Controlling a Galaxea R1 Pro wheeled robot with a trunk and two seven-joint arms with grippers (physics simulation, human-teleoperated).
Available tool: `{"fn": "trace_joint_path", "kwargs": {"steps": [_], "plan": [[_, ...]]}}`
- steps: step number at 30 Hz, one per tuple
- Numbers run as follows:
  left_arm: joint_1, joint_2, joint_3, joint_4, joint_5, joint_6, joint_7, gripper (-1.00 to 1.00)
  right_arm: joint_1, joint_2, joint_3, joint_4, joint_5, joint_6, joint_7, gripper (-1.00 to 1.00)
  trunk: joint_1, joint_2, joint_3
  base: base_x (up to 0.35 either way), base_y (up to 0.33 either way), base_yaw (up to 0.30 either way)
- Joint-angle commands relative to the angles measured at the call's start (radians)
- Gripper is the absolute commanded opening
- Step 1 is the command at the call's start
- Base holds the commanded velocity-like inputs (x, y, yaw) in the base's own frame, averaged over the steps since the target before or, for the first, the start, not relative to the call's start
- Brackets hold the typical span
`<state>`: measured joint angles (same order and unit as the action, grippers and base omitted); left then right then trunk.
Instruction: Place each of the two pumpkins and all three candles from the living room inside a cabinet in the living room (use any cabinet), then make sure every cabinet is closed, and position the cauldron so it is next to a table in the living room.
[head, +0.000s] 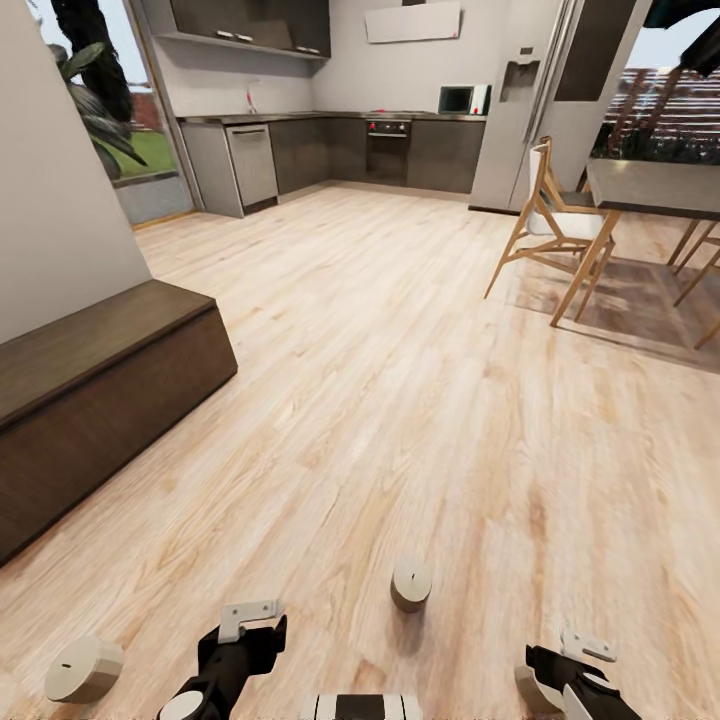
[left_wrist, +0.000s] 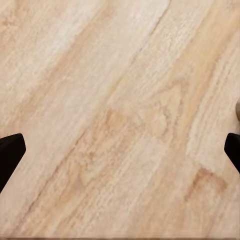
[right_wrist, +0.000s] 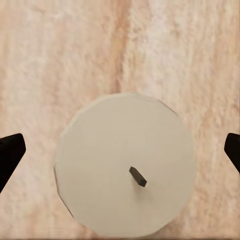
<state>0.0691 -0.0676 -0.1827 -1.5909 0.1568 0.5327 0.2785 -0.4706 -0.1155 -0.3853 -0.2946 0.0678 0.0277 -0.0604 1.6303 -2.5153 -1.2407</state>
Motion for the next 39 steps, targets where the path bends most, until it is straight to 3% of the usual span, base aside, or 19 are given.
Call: {"fn": "trace_joint_path", "kwargs": {"steps": [1,6,39], "plan": [[0.000,0.000,-0.001,-0.001,0.011,0.003,0.009,1.00,0.000,0.000,-0.004,-0.001,0.007,0.003,-0.001,1.00,0.000,-0.001,-0.005,0.000,0.000,0.000],[0.000,0.000,-0.002,-0.001,0.010,0.002,0.008,1.00,0.000,0.001,-0.005,-0.001,0.007,0.003,-0.001,1.00,0.003,-0.002,-0.024,0.000,0.000,0.000],[0.000,-0.001,-0.005,-0.001,0.010,-0.002,0.010,1.00,-0.001,0.004,-0.005,-0.001,0.007,0.003,-0.001,1.00,0.003,-0.002,-0.024,0.019,0.000,0.000]]}}
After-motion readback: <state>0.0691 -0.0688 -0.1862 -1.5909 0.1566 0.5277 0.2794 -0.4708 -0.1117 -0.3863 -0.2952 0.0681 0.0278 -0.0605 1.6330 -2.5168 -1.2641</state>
